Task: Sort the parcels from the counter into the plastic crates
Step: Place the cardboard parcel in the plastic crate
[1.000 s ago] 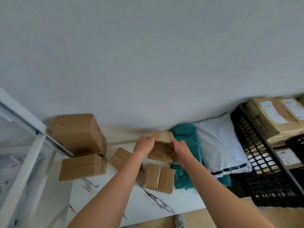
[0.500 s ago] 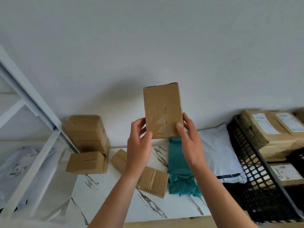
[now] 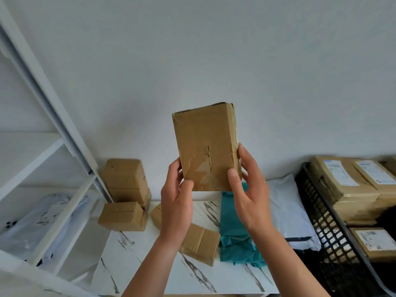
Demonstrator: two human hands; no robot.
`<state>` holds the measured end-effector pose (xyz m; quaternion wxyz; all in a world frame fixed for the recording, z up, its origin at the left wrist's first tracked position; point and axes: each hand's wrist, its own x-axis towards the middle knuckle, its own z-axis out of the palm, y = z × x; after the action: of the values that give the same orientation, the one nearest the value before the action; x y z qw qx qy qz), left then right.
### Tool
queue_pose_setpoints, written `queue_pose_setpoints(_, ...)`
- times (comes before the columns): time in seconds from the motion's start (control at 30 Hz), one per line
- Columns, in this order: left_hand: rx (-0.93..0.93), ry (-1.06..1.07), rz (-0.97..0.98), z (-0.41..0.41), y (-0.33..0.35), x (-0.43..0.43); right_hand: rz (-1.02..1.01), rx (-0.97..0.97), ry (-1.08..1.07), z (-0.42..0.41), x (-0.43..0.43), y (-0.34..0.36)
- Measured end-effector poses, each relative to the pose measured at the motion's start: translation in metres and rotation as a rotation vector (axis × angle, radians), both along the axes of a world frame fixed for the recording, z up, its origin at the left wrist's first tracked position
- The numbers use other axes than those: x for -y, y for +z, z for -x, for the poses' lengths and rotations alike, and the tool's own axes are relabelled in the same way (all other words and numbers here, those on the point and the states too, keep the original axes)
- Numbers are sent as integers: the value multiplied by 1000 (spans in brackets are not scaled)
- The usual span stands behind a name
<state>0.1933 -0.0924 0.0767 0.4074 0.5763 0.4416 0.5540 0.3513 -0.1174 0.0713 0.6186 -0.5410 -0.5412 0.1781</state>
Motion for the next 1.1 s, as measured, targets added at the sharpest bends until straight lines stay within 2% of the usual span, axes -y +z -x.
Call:
queue_pose_setpoints(0.1, -26, -59, -138, -5, 15, 5, -30, -141, 3, -5, -3, 5)
queue_pose_setpoints(0.13, -64, -72, -231, -7, 20, 6, -43, -252, 32, -9, -4, 7)
queue_pose_setpoints(0.23, -275, -139, -518, -15, 32, 7, -75, -834, 158, -19, -10, 16)
queue_pose_setpoints(0.27, -342, -160, -587, -19, 37, 9, -84, -953, 163, -20, -11, 18)
queue_pose_setpoints(0.33, -423, -200, -668, -23, 43, 13, -91, -1015, 137, -19, -11, 21)
queue_pose_setpoints(0.4, -416, -217, -675, -22, 44, 10, -110, -1008, 122, -16, -12, 24)
queue_pose_setpoints(0.47, -287, -220, -580, -14, 43, 3, -114, -902, 110, -9, -14, 27)
queue_pose_setpoints(0.6, 136, -182, -166, 9, 38, -19, -67, -339, -73, 25, -15, 36)
queue_pose_setpoints(0.7, 263, -71, -21, 28, 22, -39, -69, -130, -89, 59, -17, 37)
queue_pose_setpoints(0.8, 247, -4, 22, 39, 16, -48, -41, -86, -64, 76, -23, 37)
queue_pose_setpoints(0.97, 171, -30, 27, 46, 21, -53, 127, -216, -34, 64, -29, 43)
queue_pose_setpoints(1.1, 168, -23, 1, 56, 24, -52, 85, -201, 26, 52, -22, 50)
